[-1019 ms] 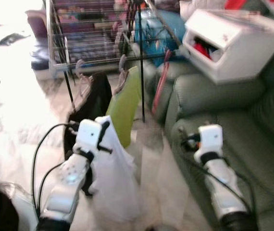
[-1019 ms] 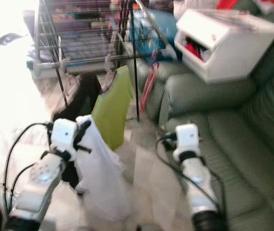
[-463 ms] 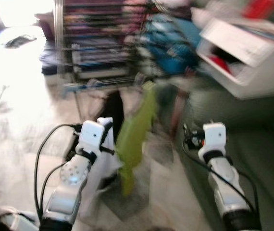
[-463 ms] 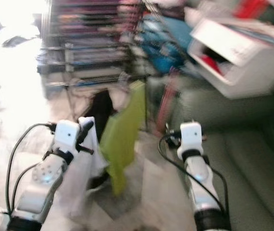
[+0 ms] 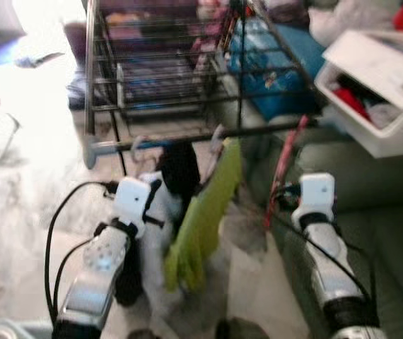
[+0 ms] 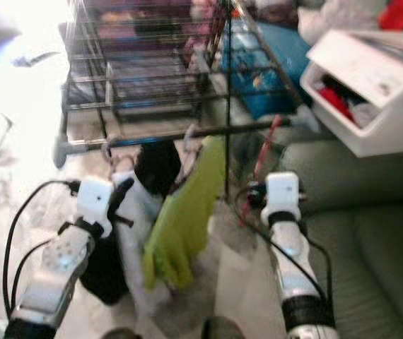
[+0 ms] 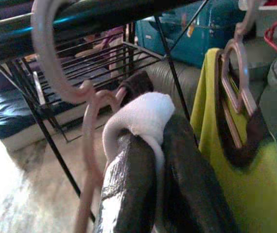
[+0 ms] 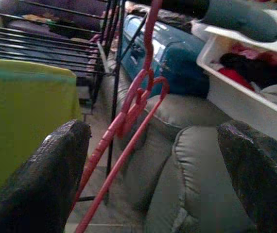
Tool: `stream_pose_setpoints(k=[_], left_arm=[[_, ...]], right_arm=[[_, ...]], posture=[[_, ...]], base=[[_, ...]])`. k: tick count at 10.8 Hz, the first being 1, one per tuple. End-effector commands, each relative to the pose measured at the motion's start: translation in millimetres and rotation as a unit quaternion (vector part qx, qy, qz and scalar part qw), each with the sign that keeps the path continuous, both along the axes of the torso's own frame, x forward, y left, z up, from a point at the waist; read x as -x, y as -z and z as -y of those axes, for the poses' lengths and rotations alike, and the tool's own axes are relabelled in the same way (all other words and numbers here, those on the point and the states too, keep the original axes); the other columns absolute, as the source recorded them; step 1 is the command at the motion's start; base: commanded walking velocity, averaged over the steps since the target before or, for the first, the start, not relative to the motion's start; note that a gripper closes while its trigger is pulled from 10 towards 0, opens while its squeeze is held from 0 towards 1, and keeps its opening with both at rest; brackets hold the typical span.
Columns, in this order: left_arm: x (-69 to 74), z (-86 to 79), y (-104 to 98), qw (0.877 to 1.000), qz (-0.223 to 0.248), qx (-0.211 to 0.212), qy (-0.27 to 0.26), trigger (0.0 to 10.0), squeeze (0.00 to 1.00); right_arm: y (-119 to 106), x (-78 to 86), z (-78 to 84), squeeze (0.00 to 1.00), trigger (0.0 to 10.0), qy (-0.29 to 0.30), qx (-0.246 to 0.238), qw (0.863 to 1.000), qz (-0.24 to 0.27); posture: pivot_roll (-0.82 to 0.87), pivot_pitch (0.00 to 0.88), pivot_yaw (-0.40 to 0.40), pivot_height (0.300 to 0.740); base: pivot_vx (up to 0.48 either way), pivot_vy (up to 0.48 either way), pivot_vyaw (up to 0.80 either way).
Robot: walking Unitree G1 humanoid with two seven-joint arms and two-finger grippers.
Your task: Hang hanger
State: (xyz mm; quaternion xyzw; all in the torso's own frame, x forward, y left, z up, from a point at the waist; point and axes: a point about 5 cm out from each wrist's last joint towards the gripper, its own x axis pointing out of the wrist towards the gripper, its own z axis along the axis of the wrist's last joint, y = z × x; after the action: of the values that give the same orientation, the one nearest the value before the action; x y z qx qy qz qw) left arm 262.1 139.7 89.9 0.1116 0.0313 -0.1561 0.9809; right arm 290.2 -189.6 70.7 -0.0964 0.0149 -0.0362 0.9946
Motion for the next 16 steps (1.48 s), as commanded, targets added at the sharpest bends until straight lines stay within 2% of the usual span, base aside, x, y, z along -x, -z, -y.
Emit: stream_pose_setpoints(k=[1, 3, 4, 6, 7, 9, 12, 15, 16], left_arm=[[-2.7, -3.9, -13, 1.000, 0.026, -0.009, 0.004, 10.0, 0.00], [-5.3, -4.2, -14, 1.000, 0.025, -0.014, 0.013, 10.0, 0.00], [-5.8, -3.6, -15, 1.000, 0.024, -0.013, 0.013, 10.0, 0.00], [-4.3, -2.9, -15, 1.000, 0.023, -0.011, 0.013, 10.0, 0.00], [-2.5, -3.5, -15, 1.000, 0.020, -0.012, 0.014, 10.0, 0.00], [-2.4, -5.9, -15, 1.000, 0.020, -0.011, 0.007, 10.0, 0.00], [-2.0, -6.5, -11, 1.000, 0.001, 0.005, -0.011, 10.0, 0.00], [-7.7, -6.2, -13, 1.000, 0.011, 0.002, -0.013, 10.0, 0.00], [-8.8, -4.0, -15, 1.000, 0.018, 0.010, -0.014, 10.0, 0.00]], right_arm=[[2, 0.6, -5.6, 0.00, 10.0, 0.004, -0.002, 1.000, -0.002], [9, 5.0, -10.9, 0.00, 10.0, 0.014, -0.006, 1.000, -0.017], [12, 2.1, -13.2, 0.00, 10.0, 0.016, -0.013, 0.999, -0.030], [17, -9.8, -22.1, 0.00, 10.0, 0.008, -0.027, 0.998, -0.061], [11, -23.7, -32.2, 0.00, 10.0, -0.006, -0.038, 0.997, -0.061], [3, -32.6, -42.0, 0.00, 10.0, -0.031, -0.039, 0.998, -0.048], [0, -30.8, -38.7, 0.00, 10.0, -0.034, -0.031, 0.999, -0.027], [5, -26.2, -31.1, 0.00, 10.0, -0.028, -0.025, 0.999, -0.029], [5, -27.9, -30.6, 0.00, 10.0, -0.026, -0.019, 0.999, -0.031]], posture=[[-0.02, 0.018, 0.029, 0.740], [-0.02, 0.025, 0.036, 0.740], [-0.02, 0.030, 0.035, 0.740], [0.00, 0.041, 0.033, 0.740], [0.00, 0.043, 0.029, 0.740], [0.01, 0.045, 0.018, 0.740], [0.01, 0.038, 0.007, 0.740], [0.00, 0.018, 0.003, 0.740], [0.00, 0.010, 0.000, 0.740]], base=[[0.000, 0.000, 0.00], [0.000, 0.000, 0.00], [0.000, 0.000, 0.00], [0.000, 0.000, 0.00], [0.000, 0.000, 0.00], [0.000, 0.000, 0.00], [0.000, 0.265, 0.00], [0.000, 0.480, 0.00], [0.000, 0.000, 0.00]])
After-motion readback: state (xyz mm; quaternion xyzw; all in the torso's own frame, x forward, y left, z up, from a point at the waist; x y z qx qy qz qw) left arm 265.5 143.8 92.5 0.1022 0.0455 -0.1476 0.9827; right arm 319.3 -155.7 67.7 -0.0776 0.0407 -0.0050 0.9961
